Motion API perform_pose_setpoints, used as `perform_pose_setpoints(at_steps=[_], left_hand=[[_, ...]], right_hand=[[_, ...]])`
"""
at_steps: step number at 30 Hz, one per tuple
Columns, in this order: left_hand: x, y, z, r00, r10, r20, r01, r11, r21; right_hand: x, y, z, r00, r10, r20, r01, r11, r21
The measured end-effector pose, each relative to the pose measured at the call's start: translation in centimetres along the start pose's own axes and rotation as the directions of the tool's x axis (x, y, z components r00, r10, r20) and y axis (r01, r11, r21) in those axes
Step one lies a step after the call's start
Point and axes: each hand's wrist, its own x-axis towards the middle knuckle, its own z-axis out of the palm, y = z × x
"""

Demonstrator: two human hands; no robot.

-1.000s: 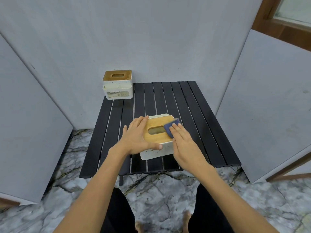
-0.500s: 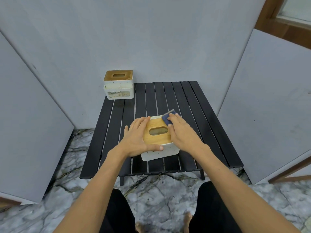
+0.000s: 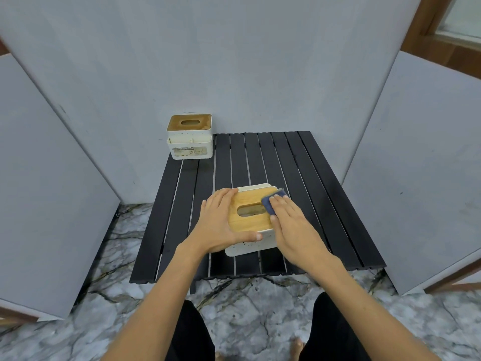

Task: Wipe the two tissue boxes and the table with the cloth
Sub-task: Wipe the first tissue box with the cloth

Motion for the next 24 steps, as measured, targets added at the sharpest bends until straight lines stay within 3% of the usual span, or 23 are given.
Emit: perform_pose_setpoints(at_steps=[11, 17, 24], left_hand=[[0.0, 0.2, -0.2, 1.0, -0.02, 0.018, 0.02, 1.0, 0.017], [-0.4, 1.3, -1.0, 0.994, -0.078, 0.072, 0.075, 0.996, 0.044], [-2.5, 1.8, -2.3, 0.985, -0.167, 0.052, 0.17, 0.984, -0.049]], right_hand=[[4.3, 0.2, -0.4, 0.997, 0.057, 0.059, -0.054, 0.997, -0.049], [1.8, 0.8, -0.2, 0.997, 0.076, 0.016, -0.075, 0.997, -0.03], [-2.6, 0.1, 0.6, 0.995, 0.069, -0.078, -0.064, 0.996, 0.063]])
